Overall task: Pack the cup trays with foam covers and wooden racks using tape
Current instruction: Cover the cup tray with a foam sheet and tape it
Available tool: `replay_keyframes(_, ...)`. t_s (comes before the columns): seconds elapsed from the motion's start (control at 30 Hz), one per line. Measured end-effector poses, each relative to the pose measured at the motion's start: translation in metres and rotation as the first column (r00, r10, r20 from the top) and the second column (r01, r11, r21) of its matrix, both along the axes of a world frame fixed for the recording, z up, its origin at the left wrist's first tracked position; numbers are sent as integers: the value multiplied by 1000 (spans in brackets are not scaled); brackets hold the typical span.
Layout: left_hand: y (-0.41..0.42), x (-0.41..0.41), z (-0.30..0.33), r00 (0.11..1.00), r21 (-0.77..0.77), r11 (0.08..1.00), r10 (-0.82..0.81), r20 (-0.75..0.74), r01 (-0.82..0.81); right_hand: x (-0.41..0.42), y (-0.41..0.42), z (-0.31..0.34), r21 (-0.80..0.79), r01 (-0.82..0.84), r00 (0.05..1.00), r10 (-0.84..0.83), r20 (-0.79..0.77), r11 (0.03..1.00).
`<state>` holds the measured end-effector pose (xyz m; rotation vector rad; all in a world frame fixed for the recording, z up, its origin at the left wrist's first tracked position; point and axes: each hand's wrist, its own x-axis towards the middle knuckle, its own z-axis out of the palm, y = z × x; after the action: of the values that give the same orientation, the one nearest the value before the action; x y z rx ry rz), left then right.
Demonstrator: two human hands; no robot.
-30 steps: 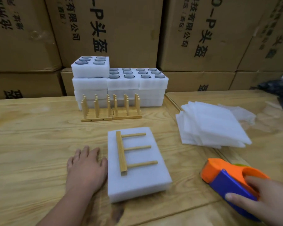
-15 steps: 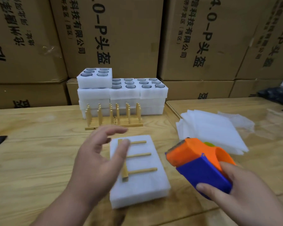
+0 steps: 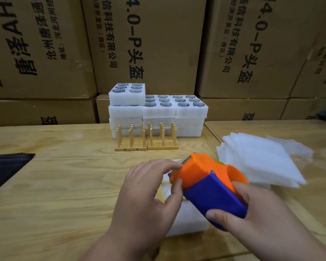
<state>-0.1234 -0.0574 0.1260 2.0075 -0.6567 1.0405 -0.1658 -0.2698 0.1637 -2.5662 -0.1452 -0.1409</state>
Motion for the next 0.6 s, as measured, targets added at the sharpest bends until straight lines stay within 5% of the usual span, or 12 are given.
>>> replay_keyframes(0.3,8,6,-3,979,-351,935,-34,-203,-40,-3,-4,3,57,-5,1000,6,-19,998)
replay_keyframes(0.6,27,12,6,971,-249,964,34,-239,-95,-3,-11,2,51,-52,998,54,-29,997)
